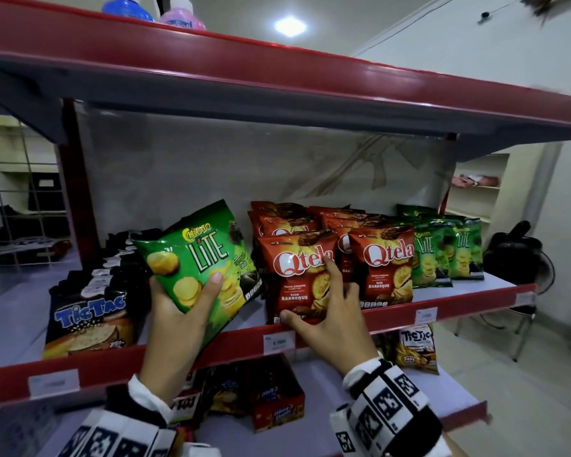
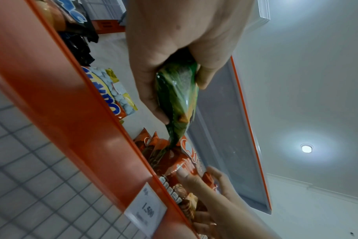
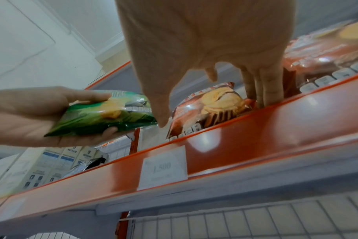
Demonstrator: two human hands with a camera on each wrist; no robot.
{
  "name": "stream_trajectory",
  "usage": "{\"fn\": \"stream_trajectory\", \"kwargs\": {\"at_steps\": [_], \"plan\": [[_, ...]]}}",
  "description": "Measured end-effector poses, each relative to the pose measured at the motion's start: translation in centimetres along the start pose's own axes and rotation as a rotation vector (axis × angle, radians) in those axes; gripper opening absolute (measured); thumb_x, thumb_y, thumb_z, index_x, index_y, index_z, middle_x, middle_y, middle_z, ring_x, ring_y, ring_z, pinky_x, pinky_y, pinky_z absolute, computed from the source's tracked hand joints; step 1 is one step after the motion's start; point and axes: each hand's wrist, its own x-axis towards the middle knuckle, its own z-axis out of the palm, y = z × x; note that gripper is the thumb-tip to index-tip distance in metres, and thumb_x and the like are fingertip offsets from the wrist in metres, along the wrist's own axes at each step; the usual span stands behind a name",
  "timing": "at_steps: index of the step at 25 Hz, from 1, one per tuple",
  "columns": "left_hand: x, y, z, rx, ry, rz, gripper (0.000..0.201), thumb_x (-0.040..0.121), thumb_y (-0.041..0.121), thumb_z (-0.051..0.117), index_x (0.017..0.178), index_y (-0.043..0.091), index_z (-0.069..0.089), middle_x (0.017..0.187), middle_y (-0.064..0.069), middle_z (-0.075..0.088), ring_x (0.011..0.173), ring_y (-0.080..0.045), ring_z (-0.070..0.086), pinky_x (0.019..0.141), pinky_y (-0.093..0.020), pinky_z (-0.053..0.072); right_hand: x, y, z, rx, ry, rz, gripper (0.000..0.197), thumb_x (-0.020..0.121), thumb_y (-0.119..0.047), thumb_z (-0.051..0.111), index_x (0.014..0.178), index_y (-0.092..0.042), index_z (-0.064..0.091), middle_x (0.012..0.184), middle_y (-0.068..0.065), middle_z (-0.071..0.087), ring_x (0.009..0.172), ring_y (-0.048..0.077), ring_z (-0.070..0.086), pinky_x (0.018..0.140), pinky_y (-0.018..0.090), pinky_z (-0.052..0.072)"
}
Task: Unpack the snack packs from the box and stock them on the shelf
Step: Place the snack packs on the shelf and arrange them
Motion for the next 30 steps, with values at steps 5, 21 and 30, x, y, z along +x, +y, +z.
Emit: {"fn": "stream_trajectory", "kwargs": {"at_steps": [5, 21, 30], "plan": [[-0.8, 1.7, 1.5, -0.096, -0.096, -0.015, 0.062, 0.064, 0.042, 0.071, 0.121, 0.029, 0.054, 0.112, 0.007, 0.071, 0.103, -0.012, 0.068, 0.088, -0.033, 0.054, -1.2, -2.4, -2.7, 0.064, 0.25, -0.202, 0.08, 0.078, -0.069, 0.052, 0.143, -0.048, 0.011, 0.135, -0.008, 0.029, 0.127, 0.008, 0.033, 0.102, 0.035, 0.04], [-4.3, -3.3, 18.2, 0.027, -0.479, -0.198, 0.046, 0.067, 0.04, 0.067, 0.111, 0.031, 0.058, 0.099, 0.005, 0.073, 0.096, -0.012, 0.069, 0.077, -0.031, 0.057, 7.2, 10.2, -21.1, 0.617, 0.199, -0.085, 0.094, 0.057, -0.043, 0.08, 0.139, -0.024, 0.039, 0.126, 0.001, 0.062, 0.116, 0.016, 0.059, 0.102, 0.046, 0.046], [-8.2, -9.2, 22.4, 0.243, -0.296, -0.324, 0.012, 0.087, 0.015, 0.063, 0.098, 0.018, 0.066, 0.083, -0.006, 0.074, 0.074, -0.016, 0.071, 0.058, -0.024, 0.054, 14.3, 26.8, -21.7, 0.394, 0.137, 0.167, 0.071, 0.082, -0.016, 0.071, 0.143, -0.014, 0.034, 0.137, 0.01, 0.052, 0.125, 0.029, 0.049, 0.105, 0.049, 0.04]]}}
